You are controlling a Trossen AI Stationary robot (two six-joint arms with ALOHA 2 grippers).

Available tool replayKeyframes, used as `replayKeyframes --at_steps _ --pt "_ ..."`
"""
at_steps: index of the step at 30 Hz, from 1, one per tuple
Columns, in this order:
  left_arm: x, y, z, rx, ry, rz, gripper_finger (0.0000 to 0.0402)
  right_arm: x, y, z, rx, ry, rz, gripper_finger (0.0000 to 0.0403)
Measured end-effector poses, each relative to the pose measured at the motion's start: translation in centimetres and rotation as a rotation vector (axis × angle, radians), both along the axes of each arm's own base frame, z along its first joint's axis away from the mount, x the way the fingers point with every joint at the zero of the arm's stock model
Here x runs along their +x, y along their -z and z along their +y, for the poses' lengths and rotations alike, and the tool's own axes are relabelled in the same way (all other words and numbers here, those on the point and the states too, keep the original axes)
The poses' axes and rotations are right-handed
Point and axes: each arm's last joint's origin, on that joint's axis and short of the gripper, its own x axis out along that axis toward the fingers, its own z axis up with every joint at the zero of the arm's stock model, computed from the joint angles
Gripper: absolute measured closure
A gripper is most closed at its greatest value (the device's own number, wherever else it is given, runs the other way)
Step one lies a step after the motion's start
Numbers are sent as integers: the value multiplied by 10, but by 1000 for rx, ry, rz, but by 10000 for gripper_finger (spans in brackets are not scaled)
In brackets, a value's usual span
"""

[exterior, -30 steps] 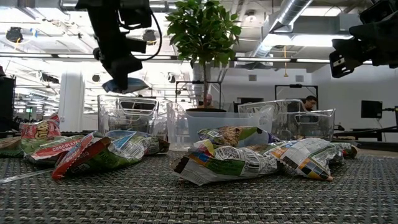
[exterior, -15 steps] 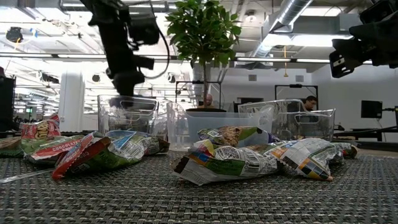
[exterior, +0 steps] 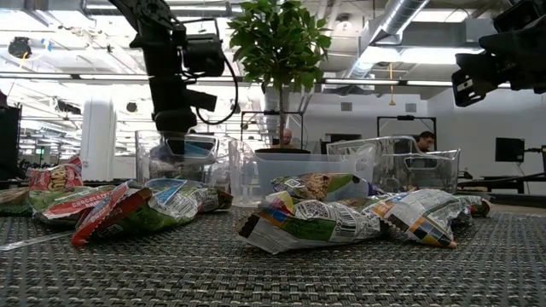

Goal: Pick and place Granola Bars by type
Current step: Put the blue granola bar into the left transparent bin, then put the yellow granola bar into the right transparent bin

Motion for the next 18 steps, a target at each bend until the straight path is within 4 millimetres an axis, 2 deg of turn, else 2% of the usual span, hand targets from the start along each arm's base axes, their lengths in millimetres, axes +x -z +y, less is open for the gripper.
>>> replayKeyframes --at_steps 10,18 --pt "-1 0 1 0 -5 5 313 0 0 0 0 0 0 266" --pt "-1 -1 0 5 -6 3 301 0 0 0 0 0 0 264"
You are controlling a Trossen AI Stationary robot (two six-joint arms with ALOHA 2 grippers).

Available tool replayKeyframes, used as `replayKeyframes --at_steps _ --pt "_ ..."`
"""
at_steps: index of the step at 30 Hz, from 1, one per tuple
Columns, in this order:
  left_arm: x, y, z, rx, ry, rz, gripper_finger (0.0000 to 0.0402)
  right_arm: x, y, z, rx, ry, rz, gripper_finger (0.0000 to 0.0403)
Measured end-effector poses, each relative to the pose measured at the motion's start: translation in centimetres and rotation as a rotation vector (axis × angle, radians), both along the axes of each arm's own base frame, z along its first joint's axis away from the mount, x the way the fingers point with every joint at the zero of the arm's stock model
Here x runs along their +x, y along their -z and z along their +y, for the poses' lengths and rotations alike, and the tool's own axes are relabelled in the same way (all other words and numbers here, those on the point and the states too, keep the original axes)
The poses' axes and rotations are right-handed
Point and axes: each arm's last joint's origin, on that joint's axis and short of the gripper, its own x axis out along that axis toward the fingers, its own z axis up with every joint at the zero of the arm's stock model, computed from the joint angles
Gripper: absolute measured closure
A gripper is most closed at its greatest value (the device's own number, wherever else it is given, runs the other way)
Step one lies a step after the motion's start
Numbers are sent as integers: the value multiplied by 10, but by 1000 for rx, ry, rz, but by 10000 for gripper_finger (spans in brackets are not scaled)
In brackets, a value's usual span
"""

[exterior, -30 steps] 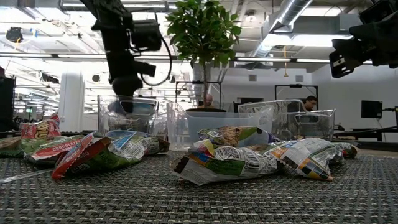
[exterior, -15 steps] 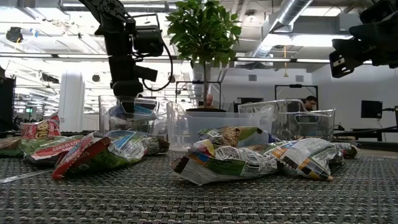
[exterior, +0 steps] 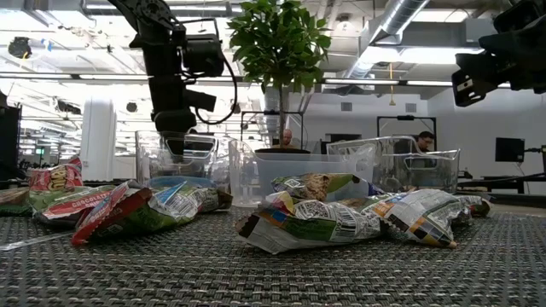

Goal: Pick and place Granola Bars by type
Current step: Put the yellow granola bar into the right transparent bin

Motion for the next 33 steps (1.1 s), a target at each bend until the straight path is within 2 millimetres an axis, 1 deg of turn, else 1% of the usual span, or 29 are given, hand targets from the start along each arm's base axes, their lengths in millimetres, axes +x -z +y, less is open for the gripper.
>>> replayKeyframes --at_steps 3,10,16,22,27,30,33 --pt "-3 -7 -1 13 -1 -24 301 0 0 0 0 0 0 264" --pt "-14 -34 -9 50 -17 -140 301 0 0 0 0 0 0 265" --pt "-23 -60 -26 23 -16 -313 301 0 0 0 0 0 0 265" --pt "-26 -84 -48 -37 17 -524 301 0 0 0 0 0 1 265" --pt "-24 -104 -69 -121 152 -713 301 0 0 0 0 0 0 264" --pt "-21 -115 -83 -197 275 -817 301 0 0 0 0 0 0 266" --pt "-17 -121 -95 -299 407 -890 301 0 0 0 0 0 0 265"
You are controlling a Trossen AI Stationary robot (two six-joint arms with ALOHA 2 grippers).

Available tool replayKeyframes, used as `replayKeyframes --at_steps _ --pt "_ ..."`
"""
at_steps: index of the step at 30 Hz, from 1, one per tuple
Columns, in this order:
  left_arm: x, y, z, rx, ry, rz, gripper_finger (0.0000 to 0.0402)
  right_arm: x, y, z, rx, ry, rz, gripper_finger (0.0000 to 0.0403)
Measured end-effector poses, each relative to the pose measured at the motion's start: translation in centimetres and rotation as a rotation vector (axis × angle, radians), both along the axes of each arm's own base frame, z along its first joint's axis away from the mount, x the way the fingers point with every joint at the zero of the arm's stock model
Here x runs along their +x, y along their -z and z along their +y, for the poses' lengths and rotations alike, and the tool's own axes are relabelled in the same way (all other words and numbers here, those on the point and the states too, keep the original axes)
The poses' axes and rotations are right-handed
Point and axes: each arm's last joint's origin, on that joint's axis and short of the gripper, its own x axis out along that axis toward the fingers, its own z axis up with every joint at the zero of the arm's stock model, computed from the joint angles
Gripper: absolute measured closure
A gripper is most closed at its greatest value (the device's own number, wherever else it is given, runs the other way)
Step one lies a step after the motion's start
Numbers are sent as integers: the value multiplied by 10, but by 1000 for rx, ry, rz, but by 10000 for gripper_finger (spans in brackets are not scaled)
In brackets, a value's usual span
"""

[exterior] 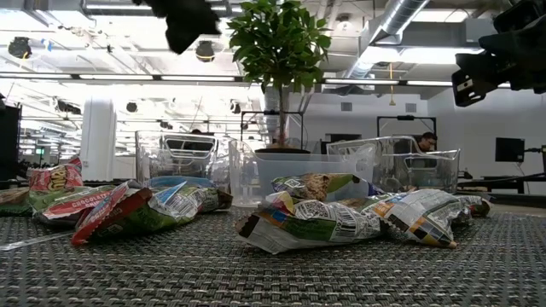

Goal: Pick and place Granola Bars by type
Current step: Put the yellow granola bar into the right transparent bin

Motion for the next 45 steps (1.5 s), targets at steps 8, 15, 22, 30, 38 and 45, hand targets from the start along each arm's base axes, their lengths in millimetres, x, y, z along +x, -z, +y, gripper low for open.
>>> replayKeyframes --at_steps 8,15,22,30,38,45 --pt "3 -3 -18 -75 205 -46 301 0 0 0 0 0 0 266" --pt "4 -1 -31 -80 260 -26 301 0 0 0 0 0 0 266" --pt "10 17 -54 -65 369 96 301 0 0 0 0 0 0 264" --pt "18 40 -86 -48 485 228 301 0 0 0 0 0 0 266" --pt "31 73 -117 12 528 362 301 0 0 0 0 0 0 265" --pt "33 97 -142 0 552 474 301 0 0 0 0 0 0 266"
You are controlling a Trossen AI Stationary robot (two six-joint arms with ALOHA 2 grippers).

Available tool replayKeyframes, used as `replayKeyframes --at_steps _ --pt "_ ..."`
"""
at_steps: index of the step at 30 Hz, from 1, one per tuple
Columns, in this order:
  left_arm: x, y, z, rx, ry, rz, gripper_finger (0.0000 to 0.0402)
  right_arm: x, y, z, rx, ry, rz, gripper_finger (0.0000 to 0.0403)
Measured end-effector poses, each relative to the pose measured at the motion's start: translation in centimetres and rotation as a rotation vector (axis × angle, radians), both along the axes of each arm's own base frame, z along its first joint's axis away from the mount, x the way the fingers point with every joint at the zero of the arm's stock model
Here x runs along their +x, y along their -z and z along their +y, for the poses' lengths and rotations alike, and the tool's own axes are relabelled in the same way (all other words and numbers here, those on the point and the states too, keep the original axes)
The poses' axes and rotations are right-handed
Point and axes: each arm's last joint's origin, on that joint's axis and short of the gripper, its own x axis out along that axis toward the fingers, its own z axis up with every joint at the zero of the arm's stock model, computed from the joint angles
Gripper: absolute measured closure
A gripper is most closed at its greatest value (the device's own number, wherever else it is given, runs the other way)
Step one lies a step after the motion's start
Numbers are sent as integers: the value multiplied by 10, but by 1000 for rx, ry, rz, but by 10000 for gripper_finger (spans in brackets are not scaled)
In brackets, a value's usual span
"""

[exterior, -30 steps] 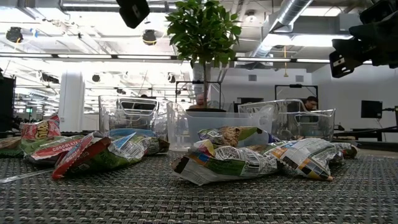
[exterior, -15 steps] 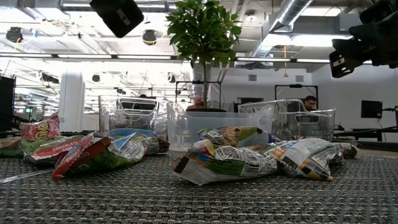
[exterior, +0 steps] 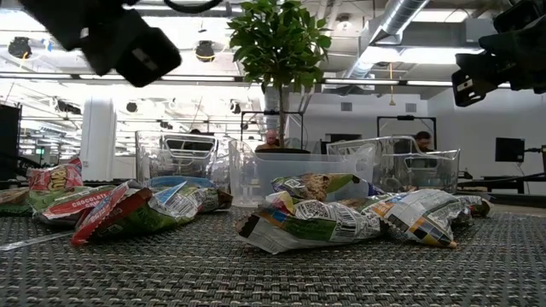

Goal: Pick and place Granola Bars by type
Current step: Put the yellow granola bar into the right transparent bin

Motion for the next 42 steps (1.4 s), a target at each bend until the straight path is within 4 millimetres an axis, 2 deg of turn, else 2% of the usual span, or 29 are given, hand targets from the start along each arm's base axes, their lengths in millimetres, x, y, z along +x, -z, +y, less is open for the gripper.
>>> replayKeyframes --at_steps 4,9,15,27,34,42 --pt "-8 4 -8 41 50 40 301 0 0 0 0 0 0 265" --pt "-16 9 -6 146 50 89 301 0 0 0 0 0 0 264" --pt "-21 11 -7 255 98 72 297 0 0 0 0 0 0 266" --pt "-25 11 -15 355 275 -5 204 0 0 0 0 0 0 266" --pt "-24 11 -13 428 261 -30 192 0 0 0 0 0 0 265" --pt "-17 37 -20 461 292 64 191 0 0 0 0 0 -1 266"
